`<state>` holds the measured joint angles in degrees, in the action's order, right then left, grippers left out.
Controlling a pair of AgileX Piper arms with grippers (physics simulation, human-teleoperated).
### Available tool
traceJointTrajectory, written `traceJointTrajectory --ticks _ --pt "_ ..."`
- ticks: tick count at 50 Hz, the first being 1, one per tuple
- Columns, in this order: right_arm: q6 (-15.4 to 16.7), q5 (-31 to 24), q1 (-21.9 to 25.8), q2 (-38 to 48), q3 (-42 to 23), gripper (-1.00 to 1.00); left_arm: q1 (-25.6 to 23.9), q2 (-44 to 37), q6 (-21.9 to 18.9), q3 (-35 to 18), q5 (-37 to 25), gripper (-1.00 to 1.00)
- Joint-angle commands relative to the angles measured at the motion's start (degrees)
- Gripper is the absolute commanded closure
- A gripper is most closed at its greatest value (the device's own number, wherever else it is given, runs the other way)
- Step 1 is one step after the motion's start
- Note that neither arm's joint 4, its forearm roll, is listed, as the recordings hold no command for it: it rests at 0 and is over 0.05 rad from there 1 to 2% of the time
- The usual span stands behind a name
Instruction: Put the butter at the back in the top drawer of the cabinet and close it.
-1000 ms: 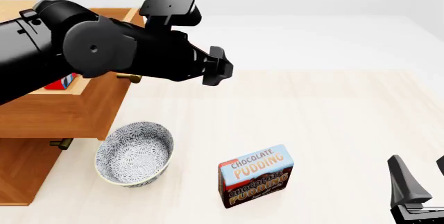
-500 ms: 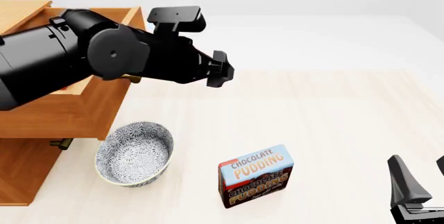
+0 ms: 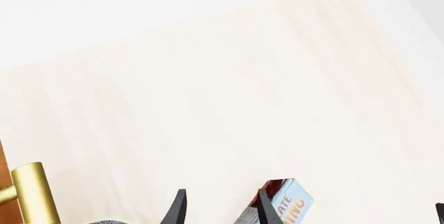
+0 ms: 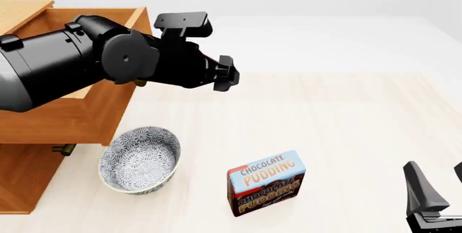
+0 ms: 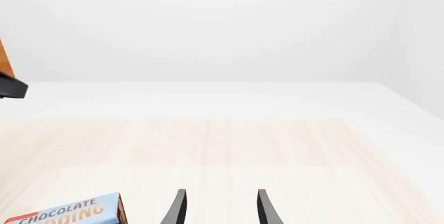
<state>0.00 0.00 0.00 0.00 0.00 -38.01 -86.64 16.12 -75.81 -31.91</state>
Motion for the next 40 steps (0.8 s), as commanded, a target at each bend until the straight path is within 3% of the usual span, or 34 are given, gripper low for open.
traceJointTrajectory --ticks 1,40 --pt "0.00 0.00 0.00 0.00 0.00 -1.00 1.53 -0.85 -0.02 0.36 0.25 -1.00" --pt "0.00 0.00 0.00 0.00 0.00 -1.00 9.52 -3.71 -3.16 -0.39 -1.50 -1.00"
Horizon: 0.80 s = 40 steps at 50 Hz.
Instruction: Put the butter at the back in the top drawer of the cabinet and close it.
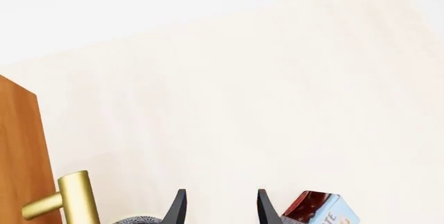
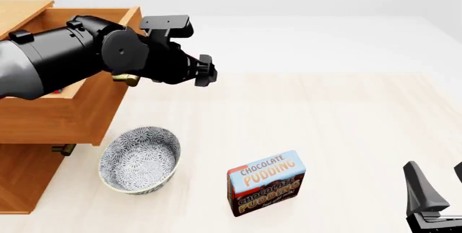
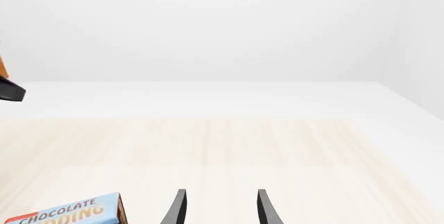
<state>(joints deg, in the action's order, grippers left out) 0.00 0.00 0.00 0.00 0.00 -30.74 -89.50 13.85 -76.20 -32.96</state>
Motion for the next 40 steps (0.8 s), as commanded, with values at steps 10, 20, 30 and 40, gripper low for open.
traceJointTrajectory --ticks 10,20,30,40 --pt "0.00 0.00 0.00 0.00 0.00 -1.00 4.10 -1.84 -1.08 1.18 -0.22 -1.00" --pt "0.00 0.00 0.00 0.00 0.00 -1.00 5.60 -1.81 -1.20 2.07 -0.39 -1.00" --pt "0.00 0.00 0.00 0.00 0.00 -1.00 8.79 -0.23 -2.21 3.58 -0.89 -1.00" --pt "0.00 0.00 0.00 0.00 0.00 -1.00 10.93 1.59 -2.68 4.75 -1.28 -1.00"
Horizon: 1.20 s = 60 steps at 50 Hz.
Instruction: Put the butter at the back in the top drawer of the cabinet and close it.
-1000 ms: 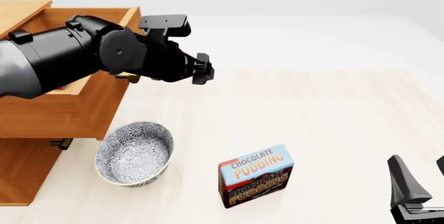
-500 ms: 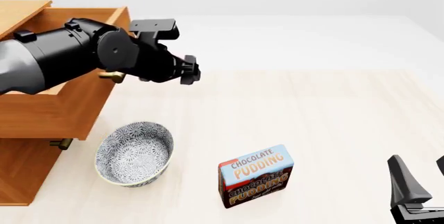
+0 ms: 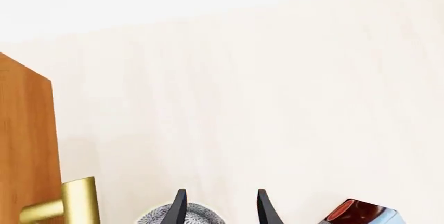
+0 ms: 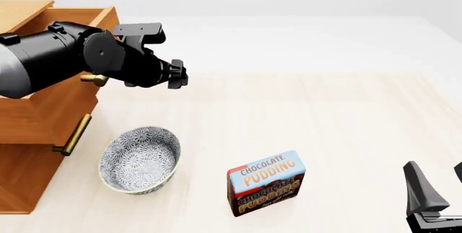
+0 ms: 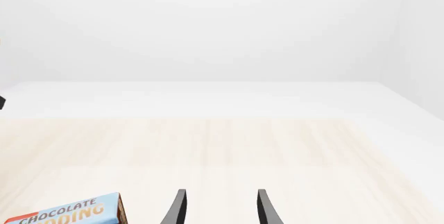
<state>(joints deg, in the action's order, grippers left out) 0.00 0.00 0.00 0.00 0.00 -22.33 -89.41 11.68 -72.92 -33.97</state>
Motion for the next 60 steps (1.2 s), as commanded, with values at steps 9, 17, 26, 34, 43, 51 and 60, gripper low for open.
traceJointTrajectory --ticks 9,17,26,34,43,51,60 --pt "0.00 0.00 0.00 0.00 0.00 -1.00 4.47 2.61 -1.15 3.31 0.07 -1.00" --pt "0.00 0.00 0.00 0.00 0.00 -1.00 7.15 3.56 -1.56 4.35 0.24 -1.00" --pt "0.00 0.00 0.00 0.00 0.00 -1.00 8.12 4.42 0.14 4.59 -0.22 -1.00" --pt "0.00 0.00 0.00 0.00 0.00 -1.00 9.32 4.23 1.35 6.33 1.26 -1.00" --pt "0.00 0.00 0.00 0.00 0.00 -1.00 10.37 4.70 3.32 7.96 2.31 -1.00" --pt "0.00 0.00 0.00 0.00 0.00 -1.00 10.77 4.65 5.21 9.74 4.00 -1.00" --pt "0.00 0.00 0.00 0.00 0.00 -1.00 12.59 6.70 4.97 10.30 5.26 -1.00"
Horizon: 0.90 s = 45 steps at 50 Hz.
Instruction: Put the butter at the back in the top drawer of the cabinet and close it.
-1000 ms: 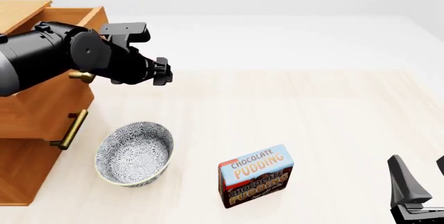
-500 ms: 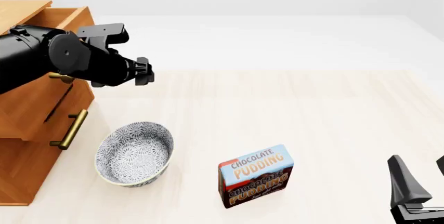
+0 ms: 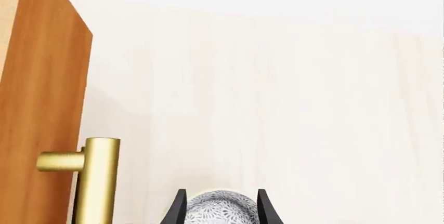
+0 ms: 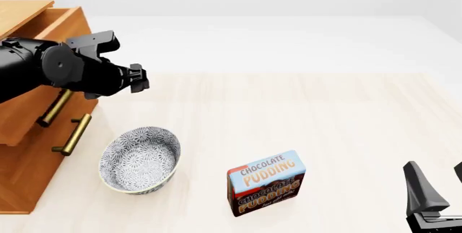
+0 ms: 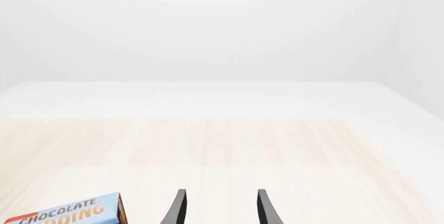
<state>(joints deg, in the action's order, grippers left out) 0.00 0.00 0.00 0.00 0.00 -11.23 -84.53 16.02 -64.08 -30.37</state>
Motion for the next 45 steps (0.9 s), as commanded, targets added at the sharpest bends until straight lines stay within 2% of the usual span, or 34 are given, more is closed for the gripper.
traceJointTrajectory --ticks 1,3,4,9,12,45 --pt "0.00 0.00 0.00 0.00 0.00 -1.00 3.26 0.63 -0.91 1.61 1.83 -1.00" --pt "0.00 0.00 0.00 0.00 0.00 -1.00 2.97 0.84 0.11 2.20 2.30 -1.00" --pt "0.00 0.00 0.00 0.00 0.00 -1.00 4.39 0.57 -1.02 1.80 2.00 -1.00" --pt "0.00 0.00 0.00 0.00 0.00 -1.00 5.22 0.72 -0.75 1.94 2.13 -1.00" --pt "0.00 0.00 0.00 0.00 0.00 -1.00 7.31 1.35 -2.28 1.84 2.09 -1.00" --pt "0.00 0.00 0.00 0.00 0.00 -1.00 18.06 -0.17 -2.74 3.78 4.58 -1.00"
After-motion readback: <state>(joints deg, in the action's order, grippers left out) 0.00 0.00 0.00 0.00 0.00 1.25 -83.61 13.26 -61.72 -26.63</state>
